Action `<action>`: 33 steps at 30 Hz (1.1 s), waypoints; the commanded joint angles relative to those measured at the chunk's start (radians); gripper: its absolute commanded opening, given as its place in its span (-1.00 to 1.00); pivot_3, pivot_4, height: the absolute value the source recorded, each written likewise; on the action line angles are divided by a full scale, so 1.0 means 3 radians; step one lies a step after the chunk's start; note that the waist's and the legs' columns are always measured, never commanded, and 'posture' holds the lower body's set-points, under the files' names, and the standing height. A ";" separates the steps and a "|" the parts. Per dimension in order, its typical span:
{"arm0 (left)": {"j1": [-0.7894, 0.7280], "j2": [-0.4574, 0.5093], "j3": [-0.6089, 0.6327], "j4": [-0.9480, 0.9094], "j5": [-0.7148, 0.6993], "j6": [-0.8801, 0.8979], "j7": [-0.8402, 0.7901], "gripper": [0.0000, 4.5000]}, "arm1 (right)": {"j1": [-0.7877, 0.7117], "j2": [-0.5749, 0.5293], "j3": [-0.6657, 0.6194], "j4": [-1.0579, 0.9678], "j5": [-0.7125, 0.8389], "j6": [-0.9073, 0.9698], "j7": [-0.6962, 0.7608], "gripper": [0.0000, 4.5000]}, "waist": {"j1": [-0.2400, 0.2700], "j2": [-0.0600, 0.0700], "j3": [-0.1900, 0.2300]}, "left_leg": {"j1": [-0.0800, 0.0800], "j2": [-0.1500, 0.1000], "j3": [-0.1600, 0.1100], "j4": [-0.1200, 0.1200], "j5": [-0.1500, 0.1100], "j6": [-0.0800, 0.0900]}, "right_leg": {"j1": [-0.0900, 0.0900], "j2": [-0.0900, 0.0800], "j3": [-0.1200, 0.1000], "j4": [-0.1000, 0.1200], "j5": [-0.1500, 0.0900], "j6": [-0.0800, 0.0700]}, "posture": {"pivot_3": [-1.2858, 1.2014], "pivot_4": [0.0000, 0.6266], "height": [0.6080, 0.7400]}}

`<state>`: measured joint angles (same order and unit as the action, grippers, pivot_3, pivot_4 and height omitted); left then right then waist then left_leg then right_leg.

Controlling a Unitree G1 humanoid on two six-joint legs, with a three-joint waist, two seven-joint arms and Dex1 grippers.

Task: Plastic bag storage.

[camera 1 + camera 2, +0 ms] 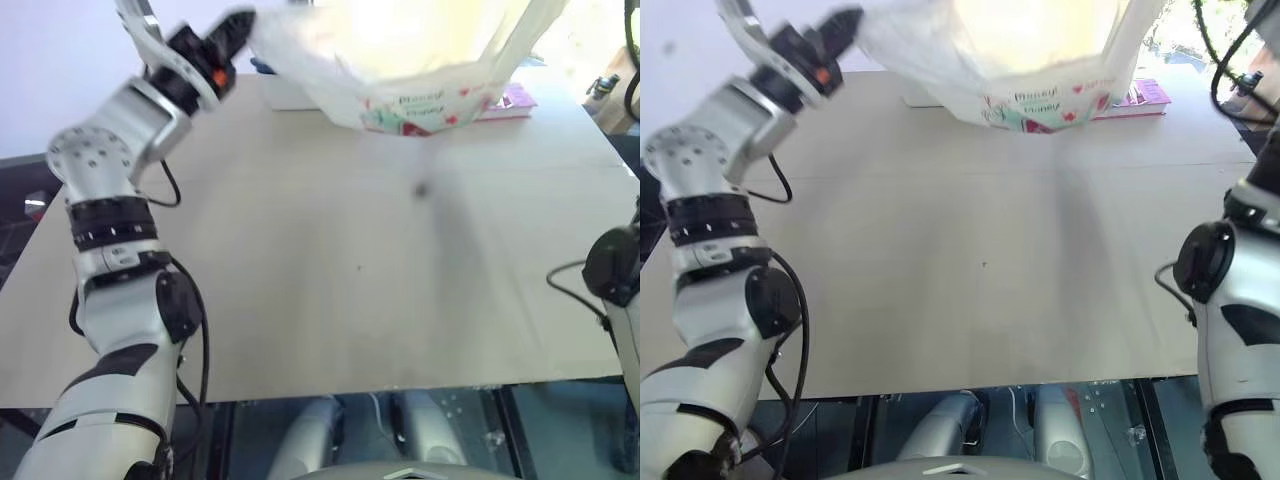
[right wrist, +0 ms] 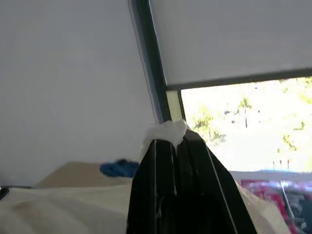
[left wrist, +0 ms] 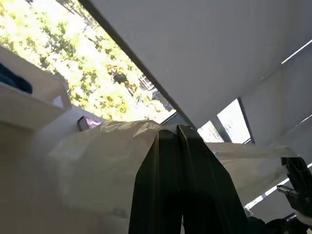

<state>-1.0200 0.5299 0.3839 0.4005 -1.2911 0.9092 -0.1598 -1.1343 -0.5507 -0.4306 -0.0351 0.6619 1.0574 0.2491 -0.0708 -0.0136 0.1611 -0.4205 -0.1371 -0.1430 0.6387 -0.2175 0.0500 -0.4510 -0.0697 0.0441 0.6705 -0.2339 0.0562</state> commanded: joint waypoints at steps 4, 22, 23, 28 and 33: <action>0.0732 0.0014 -0.0205 -0.1149 0.0233 0.0222 -0.0060 -0.98 | 0.1298 0.0013 -0.0149 -0.1324 0.0239 0.0385 -0.0217 -1.00 | 0.0019 0.0001 0.0000 | -0.0003 -0.0002 0.0006 0.0012 0.0000 0.0000 | -0.0006 -0.0001 0.0004 0.0016 0.0000 0.0000 | 0.03 -0.52 1.00; 0.3017 0.0368 -0.0650 -0.2473 0.1750 -0.0880 -0.1227 -0.45 | 0.3925 -0.0593 0.0399 -0.1949 -0.0746 -0.1389 0.0735 -0.19 | 0.0217 0.0008 -0.0008 | 0.0056 0.0005 0.0019 0.0021 -0.0008 0.0008 | 0.0061 0.0002 0.0005 0.0008 0.0002 -0.0002 | 0.03 -0.52 1.00; 0.3098 0.0384 -0.0613 -0.2468 0.1829 -0.0976 -0.1281 -0.21 | 0.4012 -0.0630 0.0383 -0.1958 -0.0790 -0.1476 0.0808 0.05 | 0.0236 0.0008 -0.0008 | 0.0063 0.0005 0.0019 0.0017 -0.0011 0.0013 | 0.0068 0.0002 0.0004 0.0004 0.0002 -0.0002 | 0.03 -0.52 1.00; 0.3499 0.0517 -0.0245 -0.2464 0.2012 -0.1324 -0.1555 0.81 | 0.4850 -0.0730 -0.0211 -0.2138 -0.0615 -0.1638 0.1398 1.00 | 0.0320 0.0008 -0.0008 | 0.0070 0.0008 0.0009 0.0003 -0.0016 0.0016 | 0.0088 0.0002 -0.0007 -0.0030 0.0002 -0.0001 | 0.03 -0.52 1.00; 0.3719 0.0614 -0.0080 -0.2491 0.2197 -0.1502 -0.1687 0.99 | 0.5530 -0.0775 -0.0720 -0.2127 -0.0674 -0.1877 0.1881 1.00 | 0.0357 0.0008 -0.0009 | 0.0076 0.0008 0.0012 0.0003 -0.0032 0.0019 | 0.0098 0.0001 -0.0005 -0.0042 0.0002 -0.0001 | 0.03 -0.52 1.00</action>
<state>0.0716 0.7031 0.3278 -0.3084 -0.6433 0.4875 -0.6390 0.4822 -0.7679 -0.5791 -0.6546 0.4805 0.5530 0.7609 0.0362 -0.0113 0.1585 -0.3971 -0.1345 -0.1390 0.6396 -0.2274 0.0558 -0.4210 -0.0697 0.0425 0.6578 -0.2335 0.0561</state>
